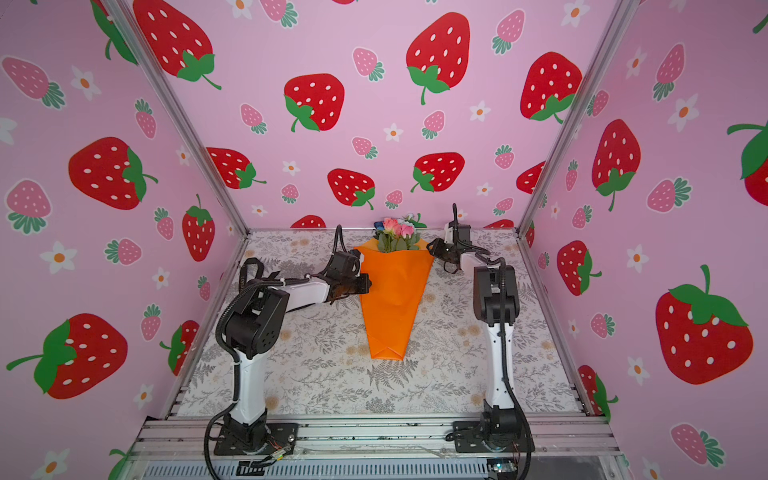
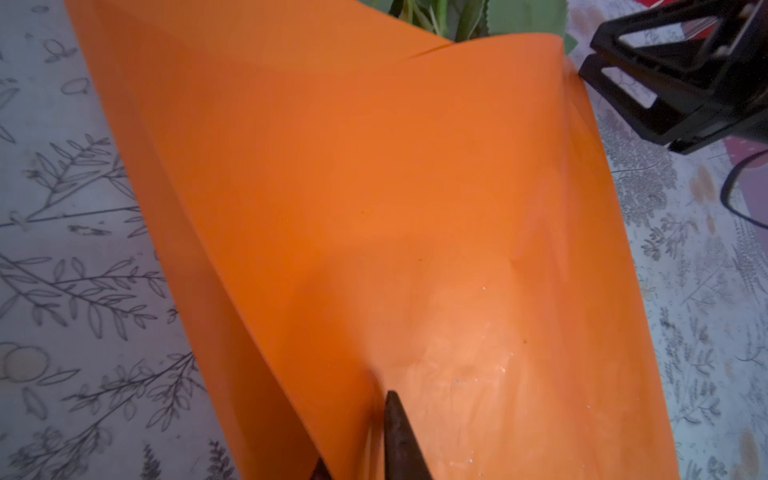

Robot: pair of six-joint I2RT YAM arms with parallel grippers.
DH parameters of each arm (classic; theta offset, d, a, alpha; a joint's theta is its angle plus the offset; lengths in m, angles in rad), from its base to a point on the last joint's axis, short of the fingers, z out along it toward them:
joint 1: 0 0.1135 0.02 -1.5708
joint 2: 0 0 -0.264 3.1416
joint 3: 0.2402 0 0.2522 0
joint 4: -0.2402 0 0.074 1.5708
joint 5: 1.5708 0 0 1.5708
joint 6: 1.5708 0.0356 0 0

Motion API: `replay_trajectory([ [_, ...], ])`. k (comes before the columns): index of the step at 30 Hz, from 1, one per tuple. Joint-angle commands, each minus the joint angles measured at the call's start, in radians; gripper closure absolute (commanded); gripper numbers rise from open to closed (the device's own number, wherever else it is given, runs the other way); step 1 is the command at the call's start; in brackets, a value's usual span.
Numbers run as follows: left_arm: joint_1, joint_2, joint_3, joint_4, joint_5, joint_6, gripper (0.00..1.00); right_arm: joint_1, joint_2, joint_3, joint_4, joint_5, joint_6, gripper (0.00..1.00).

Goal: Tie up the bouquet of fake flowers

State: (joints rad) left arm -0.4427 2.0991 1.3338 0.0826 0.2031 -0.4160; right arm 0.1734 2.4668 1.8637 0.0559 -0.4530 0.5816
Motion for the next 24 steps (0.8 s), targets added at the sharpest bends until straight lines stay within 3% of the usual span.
replay_trajectory([
  [1,0.005,-0.078,-0.012,-0.008,0.044,-0.037,0.64,-0.006,-0.103,0.006,-0.072,-0.004,-0.043,0.53],
  [8,0.009,-0.192,-0.078,-0.001,0.026,-0.107,0.47,-0.006,-0.299,-0.192,-0.072,0.031,-0.070,0.42],
  [15,0.022,-0.286,-0.131,-0.139,-0.152,-0.201,0.28,-0.005,-0.521,-0.476,-0.049,0.107,-0.069,0.36],
  [18,0.034,-0.291,-0.145,-0.134,-0.143,-0.224,0.21,-0.006,-0.596,-0.600,-0.031,0.115,-0.061,0.35],
  [24,0.049,-0.208,-0.078,-0.136,-0.073,-0.218,0.19,0.000,-0.685,-0.818,0.072,0.038,-0.009,0.30],
])
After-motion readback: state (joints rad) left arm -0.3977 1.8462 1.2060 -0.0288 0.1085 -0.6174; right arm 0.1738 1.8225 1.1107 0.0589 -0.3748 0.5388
